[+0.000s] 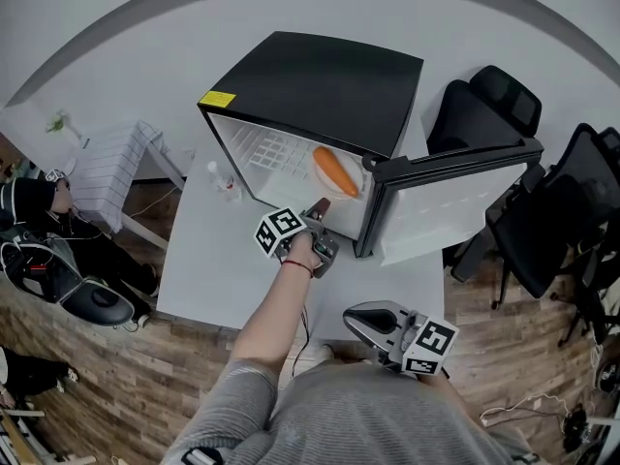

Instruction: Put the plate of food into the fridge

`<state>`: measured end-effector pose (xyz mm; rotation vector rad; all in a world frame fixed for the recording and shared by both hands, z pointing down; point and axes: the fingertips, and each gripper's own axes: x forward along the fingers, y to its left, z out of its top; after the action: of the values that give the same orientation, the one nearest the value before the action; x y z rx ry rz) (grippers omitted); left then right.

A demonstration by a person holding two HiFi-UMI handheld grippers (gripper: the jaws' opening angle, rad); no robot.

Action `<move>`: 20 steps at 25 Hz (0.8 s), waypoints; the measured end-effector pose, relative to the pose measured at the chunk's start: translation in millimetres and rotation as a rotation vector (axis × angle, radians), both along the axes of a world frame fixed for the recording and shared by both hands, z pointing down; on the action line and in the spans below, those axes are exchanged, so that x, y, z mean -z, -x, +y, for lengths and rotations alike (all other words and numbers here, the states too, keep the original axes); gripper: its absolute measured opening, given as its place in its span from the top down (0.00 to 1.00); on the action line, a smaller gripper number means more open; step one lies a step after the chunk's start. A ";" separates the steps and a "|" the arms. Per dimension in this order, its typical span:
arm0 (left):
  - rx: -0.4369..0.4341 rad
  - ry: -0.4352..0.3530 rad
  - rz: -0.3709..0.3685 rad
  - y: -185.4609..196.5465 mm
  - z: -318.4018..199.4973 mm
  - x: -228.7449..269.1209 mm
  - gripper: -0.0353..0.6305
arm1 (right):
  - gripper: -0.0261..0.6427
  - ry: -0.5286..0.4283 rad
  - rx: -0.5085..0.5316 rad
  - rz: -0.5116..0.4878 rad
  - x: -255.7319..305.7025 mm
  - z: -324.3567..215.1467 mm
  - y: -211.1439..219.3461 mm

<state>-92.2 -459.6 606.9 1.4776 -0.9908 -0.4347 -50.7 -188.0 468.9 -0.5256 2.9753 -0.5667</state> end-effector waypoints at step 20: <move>-0.107 -0.133 -0.066 3.5 87.1 -5.4 0.93 | 0.94 -0.014 0.048 -0.004 2.2 22.3 2.4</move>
<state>-95.6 -372.4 612.3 1.6653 -0.9448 -0.3823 -53.1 -165.7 466.7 -0.4527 2.9928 -0.5493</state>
